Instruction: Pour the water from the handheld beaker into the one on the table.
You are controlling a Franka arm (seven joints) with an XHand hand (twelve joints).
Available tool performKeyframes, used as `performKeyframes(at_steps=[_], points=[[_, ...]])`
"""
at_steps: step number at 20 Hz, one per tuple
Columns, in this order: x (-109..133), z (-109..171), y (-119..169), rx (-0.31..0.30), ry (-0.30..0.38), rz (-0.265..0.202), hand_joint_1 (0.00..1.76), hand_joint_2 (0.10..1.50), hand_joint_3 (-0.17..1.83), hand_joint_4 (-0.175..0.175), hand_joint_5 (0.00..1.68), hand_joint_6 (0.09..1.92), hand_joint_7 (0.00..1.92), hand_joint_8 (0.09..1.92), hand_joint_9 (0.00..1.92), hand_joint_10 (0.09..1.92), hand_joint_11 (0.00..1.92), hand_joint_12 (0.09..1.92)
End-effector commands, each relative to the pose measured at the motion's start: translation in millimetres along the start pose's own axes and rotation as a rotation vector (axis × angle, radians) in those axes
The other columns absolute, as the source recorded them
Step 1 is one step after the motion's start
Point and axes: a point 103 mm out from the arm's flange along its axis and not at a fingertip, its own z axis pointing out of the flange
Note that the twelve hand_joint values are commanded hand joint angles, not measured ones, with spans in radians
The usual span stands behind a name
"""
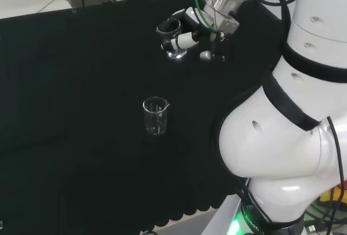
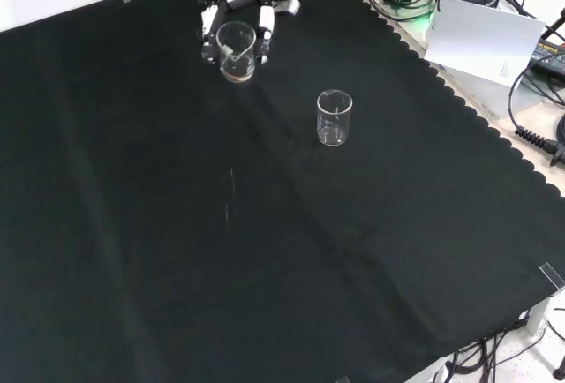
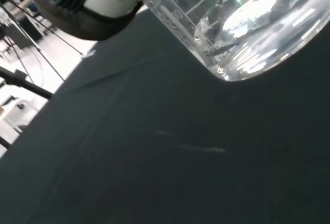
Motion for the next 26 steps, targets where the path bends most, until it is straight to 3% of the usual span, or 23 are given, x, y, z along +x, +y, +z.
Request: performKeyframes(at_steps=[1,5,7,10,16,21,26], points=[[5,-13,-50,0.067,-0.084,0.055,1.43,1.00,-0.17,-0.175,1.31,0.33,1.40,0.39,1.65,0.09,1.34,0.85],[12,-14,-71,0.113,-0.139,0.065,1.43,1.00,-0.17,-0.175,1.32,0.31,1.41,0.38,1.65,0.09,1.35,0.85],[17,-12,-80,0.150,-0.172,0.055,1.36,1.01,-0.17,-0.120,1.38,0.23,1.51,0.22,1.73,0.09,1.36,0.84],[22,-5,-89,0.219,-0.237,0.030,1.32,1.01,-0.17,-0.095,1.43,0.13,1.60,0.09,1.76,0.11,1.37,0.84],[24,7,-101,0.315,-0.292,-0.003,1.32,1.01,-0.17,-0.097,1.47,0.09,1.62,0.09,1.75,0.17,1.38,0.85],[28,18,-109,0.387,-0.356,-0.031,1.32,1.01,-0.17,-0.098,1.49,0.09,1.63,0.09,1.63,0.47,1.37,0.87],[34,24,-113,0.432,-0.393,-0.049,1.32,1.01,-0.17,-0.101,1.49,0.09,1.63,0.09,1.61,0.53,1.37,0.87]])
